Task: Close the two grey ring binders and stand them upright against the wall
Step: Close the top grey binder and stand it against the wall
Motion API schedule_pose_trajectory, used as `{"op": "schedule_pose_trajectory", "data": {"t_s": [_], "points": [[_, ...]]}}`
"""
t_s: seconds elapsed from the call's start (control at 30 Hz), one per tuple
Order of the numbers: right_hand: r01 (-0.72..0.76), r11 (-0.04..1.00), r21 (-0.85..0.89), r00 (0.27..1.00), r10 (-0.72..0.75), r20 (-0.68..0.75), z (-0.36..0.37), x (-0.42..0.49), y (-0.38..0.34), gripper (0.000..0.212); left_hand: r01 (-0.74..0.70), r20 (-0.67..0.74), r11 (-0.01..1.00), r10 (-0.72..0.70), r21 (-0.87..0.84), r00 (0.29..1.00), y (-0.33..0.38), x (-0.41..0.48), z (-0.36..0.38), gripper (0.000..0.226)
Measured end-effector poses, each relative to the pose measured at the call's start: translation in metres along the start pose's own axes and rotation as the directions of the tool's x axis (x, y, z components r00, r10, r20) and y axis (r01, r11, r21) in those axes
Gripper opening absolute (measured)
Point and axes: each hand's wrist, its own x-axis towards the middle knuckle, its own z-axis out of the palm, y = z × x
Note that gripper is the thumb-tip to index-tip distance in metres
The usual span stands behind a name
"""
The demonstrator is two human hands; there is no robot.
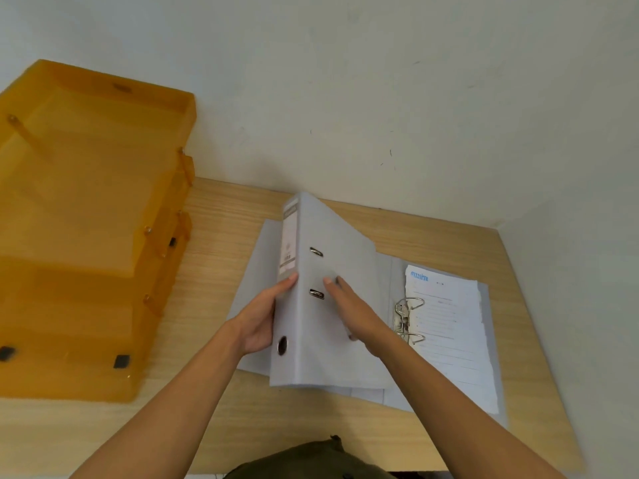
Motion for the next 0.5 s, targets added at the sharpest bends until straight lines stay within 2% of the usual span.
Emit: {"op": "schedule_pose_trajectory", "data": {"t_s": [0.13, 0.27, 0.33, 0.4, 0.5], "points": [[-0.03, 0.999, 0.029, 0.999, 0.029, 0.028, -0.004, -0.007, -0.024, 0.086, 0.046, 0.075, 0.999, -0.045, -0.016, 0.996, 0.0, -0.001, 0.001, 0.056], [-0.009, 0.991, 0.131, 1.0, 0.009, -0.004, -0.009, -0.022, -0.033, 0.086, 0.034, 0.189, 0.989, -0.062, 0.147, 0.98, 0.009, -0.009, 0.014, 0.069], [0.07, 0.987, 0.147, 0.998, -0.067, -0.02, -0.013, -0.031, -0.039, 0.088, -0.025, 0.225, 0.968, -0.033, 0.251, 0.974, 0.023, -0.015, 0.029, 0.074], [0.198, 0.966, 0.168, 0.98, -0.192, -0.053, -0.018, -0.039, -0.049, 0.08, -0.113, 0.254, 0.938, 0.028, 0.327, 0.967, 0.037, -0.021, 0.048, 0.082], [0.404, 0.885, 0.232, 0.914, -0.382, -0.136, -0.033, -0.058, -0.058, 0.067, -0.299, 0.301, 0.837, 0.17, 0.458, 0.938, 0.043, -0.03, 0.079, 0.09]]}}
